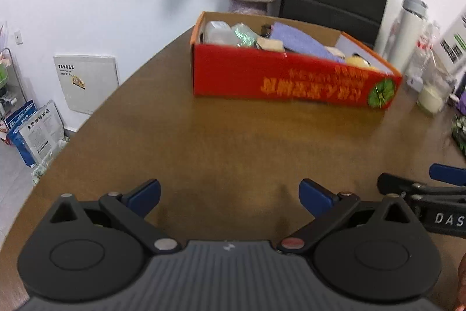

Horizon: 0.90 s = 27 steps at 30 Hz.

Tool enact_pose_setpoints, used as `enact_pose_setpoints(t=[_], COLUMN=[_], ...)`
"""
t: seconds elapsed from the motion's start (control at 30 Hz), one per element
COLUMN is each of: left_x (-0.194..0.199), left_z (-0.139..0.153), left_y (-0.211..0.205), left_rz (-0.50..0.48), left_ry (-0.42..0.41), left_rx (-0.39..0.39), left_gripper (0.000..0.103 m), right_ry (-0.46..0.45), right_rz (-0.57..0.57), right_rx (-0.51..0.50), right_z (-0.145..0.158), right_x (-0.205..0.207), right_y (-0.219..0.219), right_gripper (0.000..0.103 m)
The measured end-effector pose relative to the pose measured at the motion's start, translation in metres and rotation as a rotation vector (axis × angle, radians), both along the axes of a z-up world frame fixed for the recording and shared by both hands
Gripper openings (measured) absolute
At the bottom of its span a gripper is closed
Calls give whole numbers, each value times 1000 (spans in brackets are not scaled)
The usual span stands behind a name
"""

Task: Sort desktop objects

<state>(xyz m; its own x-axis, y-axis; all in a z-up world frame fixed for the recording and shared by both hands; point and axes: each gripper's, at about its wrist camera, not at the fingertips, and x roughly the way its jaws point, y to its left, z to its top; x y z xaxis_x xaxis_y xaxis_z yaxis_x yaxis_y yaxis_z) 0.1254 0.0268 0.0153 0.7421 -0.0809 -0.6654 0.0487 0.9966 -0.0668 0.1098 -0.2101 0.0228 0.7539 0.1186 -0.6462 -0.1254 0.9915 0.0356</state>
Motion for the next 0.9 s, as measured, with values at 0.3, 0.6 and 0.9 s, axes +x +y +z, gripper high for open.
enact_pose_setpoints(t=[0.3, 0.6, 0.9], left_x=[-44, -58, -58], left_z=[-13, -13, -14], left_y=[-8, -8, -8], left_rz=[-41, 22, 22], left_ry=[-41, -36, -35], left_rx=[50, 75, 71], left_gripper=[103, 103, 103], right_ry=[4, -3, -2], right_rz=[5, 32, 31], right_rx=[-18, -17, -20], right_z=[-19, -20, -20], right_x=[-43, -65, -65], right_y=[-3, -9, -4], right_gripper=[100, 103, 103])
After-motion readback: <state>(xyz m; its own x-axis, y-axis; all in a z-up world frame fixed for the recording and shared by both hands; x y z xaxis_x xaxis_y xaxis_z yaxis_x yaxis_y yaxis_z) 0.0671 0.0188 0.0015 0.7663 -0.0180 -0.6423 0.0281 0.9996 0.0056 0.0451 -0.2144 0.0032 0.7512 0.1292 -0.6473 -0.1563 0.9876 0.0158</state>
